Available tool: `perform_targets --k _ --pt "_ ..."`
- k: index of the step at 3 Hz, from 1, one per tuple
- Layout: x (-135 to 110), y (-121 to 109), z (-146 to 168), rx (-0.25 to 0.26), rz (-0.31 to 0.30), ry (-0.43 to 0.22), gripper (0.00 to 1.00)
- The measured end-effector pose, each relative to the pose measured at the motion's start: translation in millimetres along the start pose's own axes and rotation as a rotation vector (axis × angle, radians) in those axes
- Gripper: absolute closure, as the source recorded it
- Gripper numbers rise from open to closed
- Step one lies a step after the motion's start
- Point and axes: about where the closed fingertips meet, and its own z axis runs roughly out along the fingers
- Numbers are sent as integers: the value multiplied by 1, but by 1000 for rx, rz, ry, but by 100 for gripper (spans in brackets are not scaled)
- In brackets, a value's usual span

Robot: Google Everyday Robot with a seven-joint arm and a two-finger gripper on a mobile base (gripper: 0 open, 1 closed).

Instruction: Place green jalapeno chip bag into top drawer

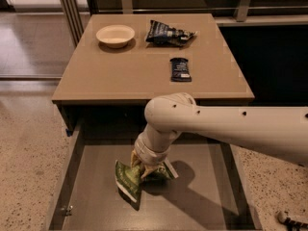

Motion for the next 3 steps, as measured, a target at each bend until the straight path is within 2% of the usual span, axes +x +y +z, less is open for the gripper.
perform_targets --k 1,2,3 --pt "0 0 0 0 0 0 9" --pt "0 0 0 0 0 0 0" --pt "0 0 0 0 0 0 0"
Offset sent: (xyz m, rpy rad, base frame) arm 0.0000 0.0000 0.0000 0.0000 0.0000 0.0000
